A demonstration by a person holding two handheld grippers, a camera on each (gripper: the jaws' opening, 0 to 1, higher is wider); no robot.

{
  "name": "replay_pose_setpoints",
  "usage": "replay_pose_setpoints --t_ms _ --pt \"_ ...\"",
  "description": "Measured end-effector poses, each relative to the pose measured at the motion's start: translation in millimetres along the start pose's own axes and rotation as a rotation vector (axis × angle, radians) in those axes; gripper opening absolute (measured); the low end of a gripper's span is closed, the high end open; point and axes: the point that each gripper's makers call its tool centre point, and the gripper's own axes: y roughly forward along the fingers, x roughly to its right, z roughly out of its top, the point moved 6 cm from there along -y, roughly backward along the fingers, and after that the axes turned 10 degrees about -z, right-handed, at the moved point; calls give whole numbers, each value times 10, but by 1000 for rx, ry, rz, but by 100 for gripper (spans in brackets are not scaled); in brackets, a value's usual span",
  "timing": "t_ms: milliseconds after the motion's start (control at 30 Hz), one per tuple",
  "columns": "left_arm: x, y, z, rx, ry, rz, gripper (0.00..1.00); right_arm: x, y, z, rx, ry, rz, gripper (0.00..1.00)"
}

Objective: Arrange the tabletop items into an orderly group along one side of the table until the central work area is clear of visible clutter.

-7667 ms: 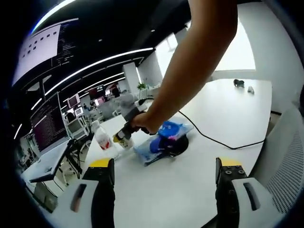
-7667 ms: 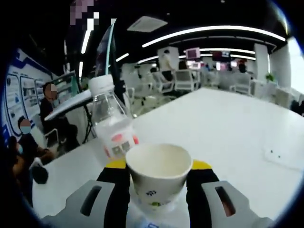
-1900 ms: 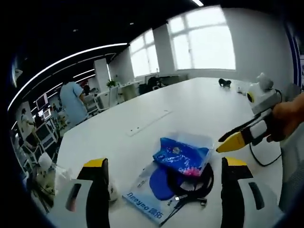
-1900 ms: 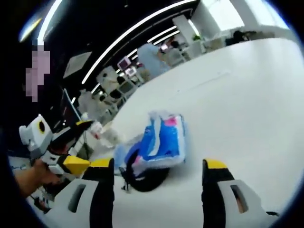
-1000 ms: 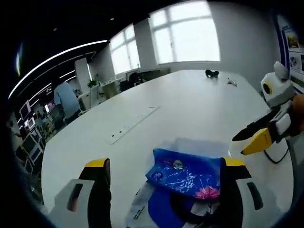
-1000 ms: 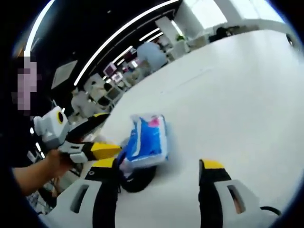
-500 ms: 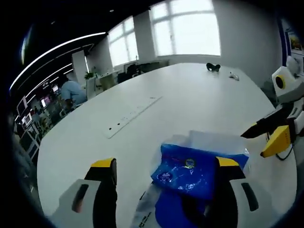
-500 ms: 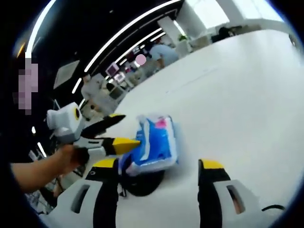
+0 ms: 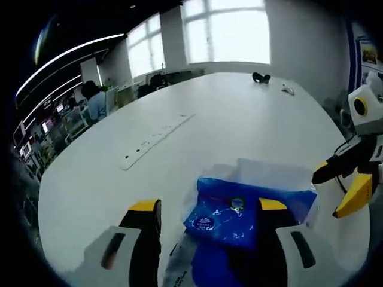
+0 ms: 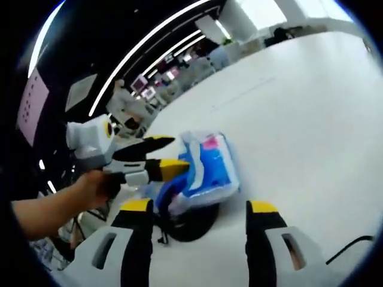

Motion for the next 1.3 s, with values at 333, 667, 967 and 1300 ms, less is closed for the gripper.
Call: replay_pose_setpoints --t_ms 333,667,967,1300 --pt "-51 11 -4 -35 43 2 41 -3 82 18 -14 -11 -23 56" --pt "-51 35 -61 -75 70 8 32 -111 160 -16 -46 -19 -34 47" --pt "-67 -11 -99 -87 80 37 15 -37 179 3 -56 13 -94 31" --pt "-49 -70 -184 -101 78 54 1 96 147 -34 -61 27 -152 5"
